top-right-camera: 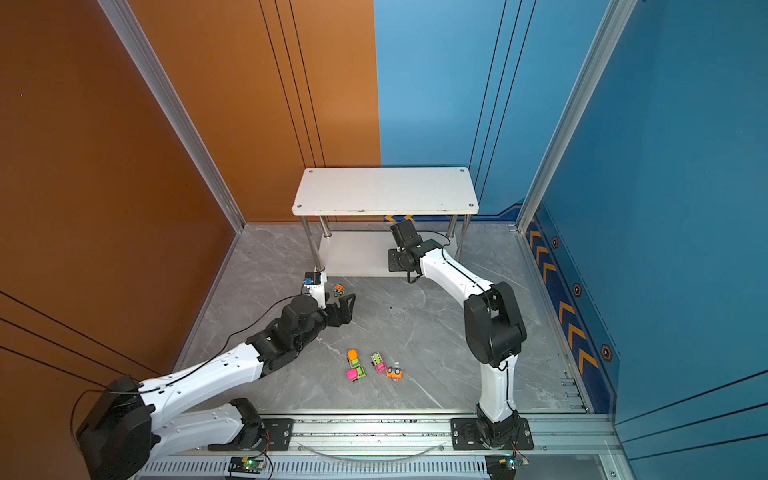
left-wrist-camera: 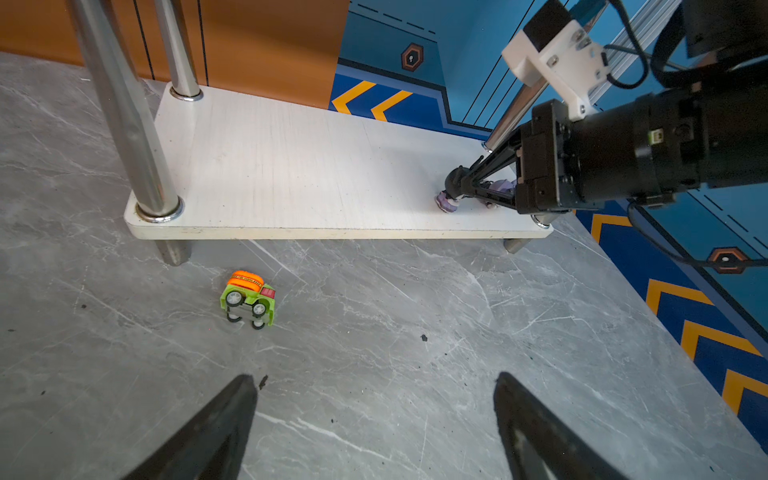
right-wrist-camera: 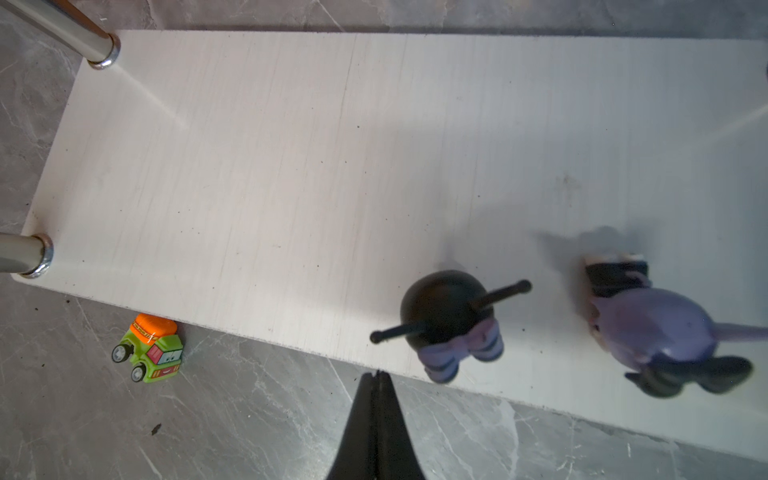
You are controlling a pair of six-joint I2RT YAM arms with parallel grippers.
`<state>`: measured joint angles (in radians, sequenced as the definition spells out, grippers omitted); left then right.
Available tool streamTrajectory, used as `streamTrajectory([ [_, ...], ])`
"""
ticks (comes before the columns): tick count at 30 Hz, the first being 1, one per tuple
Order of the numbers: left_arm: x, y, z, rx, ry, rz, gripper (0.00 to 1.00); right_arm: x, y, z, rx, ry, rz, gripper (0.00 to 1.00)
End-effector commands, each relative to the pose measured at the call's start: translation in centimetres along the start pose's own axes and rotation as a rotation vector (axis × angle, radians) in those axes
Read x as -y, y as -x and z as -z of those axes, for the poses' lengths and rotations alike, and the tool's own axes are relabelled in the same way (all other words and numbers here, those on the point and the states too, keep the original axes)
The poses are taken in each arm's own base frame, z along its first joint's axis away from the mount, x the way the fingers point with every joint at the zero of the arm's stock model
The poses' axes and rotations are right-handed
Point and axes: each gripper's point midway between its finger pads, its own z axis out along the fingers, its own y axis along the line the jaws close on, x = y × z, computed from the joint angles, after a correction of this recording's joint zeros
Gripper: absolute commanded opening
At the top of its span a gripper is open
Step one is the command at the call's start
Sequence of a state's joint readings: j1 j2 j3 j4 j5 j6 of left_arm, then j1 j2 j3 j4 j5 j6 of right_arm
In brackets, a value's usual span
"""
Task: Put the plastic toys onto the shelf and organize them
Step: 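Raise the open right gripper up and away from the placed figure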
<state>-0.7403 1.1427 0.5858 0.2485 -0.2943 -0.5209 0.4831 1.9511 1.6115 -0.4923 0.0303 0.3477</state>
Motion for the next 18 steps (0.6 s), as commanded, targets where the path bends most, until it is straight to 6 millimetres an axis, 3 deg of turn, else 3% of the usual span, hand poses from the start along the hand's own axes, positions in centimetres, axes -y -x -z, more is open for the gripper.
streamTrajectory([
  [1,0.4,1.0,-0.1,0.013,-0.006,-0.009,0.91,0.5,0.6,-0.7,0.010,-0.025,0.014,0.00],
  [18,0.4,1.2,0.0,0.015,-0.008,-0.006,0.91,0.1,1.4,-2.0,0.003,-0.017,0.029,0.00],
])
